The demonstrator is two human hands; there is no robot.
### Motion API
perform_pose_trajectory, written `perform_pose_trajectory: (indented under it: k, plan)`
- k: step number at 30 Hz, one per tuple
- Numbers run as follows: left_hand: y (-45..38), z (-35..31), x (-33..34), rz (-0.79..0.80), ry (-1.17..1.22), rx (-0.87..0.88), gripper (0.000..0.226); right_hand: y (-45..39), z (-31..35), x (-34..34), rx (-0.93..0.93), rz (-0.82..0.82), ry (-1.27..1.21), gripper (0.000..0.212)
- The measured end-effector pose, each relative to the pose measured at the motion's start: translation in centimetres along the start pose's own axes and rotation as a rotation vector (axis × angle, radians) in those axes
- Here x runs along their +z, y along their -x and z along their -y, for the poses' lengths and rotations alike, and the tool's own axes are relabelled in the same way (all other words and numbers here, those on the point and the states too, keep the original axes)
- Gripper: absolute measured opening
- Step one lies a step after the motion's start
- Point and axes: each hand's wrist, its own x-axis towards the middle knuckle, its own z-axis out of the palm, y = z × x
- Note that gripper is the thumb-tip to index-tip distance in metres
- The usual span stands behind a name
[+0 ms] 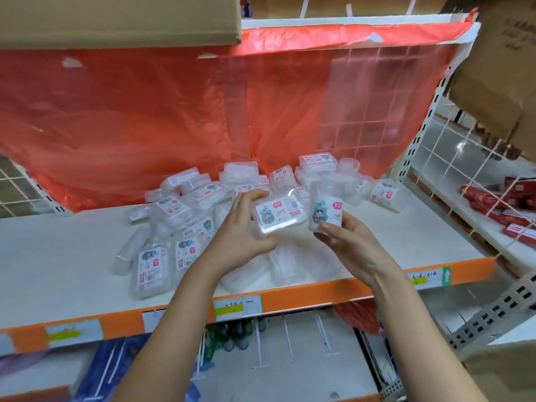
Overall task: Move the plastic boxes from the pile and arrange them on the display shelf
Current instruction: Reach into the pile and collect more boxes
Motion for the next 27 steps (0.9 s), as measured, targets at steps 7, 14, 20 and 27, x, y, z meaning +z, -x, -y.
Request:
perform_pose_trajectory:
  k: [7, 14, 20, 27]
  plan:
    - [6.1, 2.0, -5.0, -0.090, 0.170, -0.162, 0.066, -0.7, -2.0, 6.6, 0.059, 0.210, -0.014, 0.082]
    - [13.0, 5.3, -11.8, -0.243, 0.162, -0.286, 0.071, -1.4, -5.7, 16.0, 0.161, 0.403, -0.013, 0.088]
    - [21.3, 8.6, -19.7, -0.404, 0.138, -0.378, 0.063, -0.9, -10.2, 26.7, 0.266, 0.525, 0.028, 0.078]
    - [31.7, 12.3, -29.4, -0.499, 0.027, -0.469, 0.063, 1.1, -15.6, 39.9, 0.338, 0.579, 0.035, 0.069]
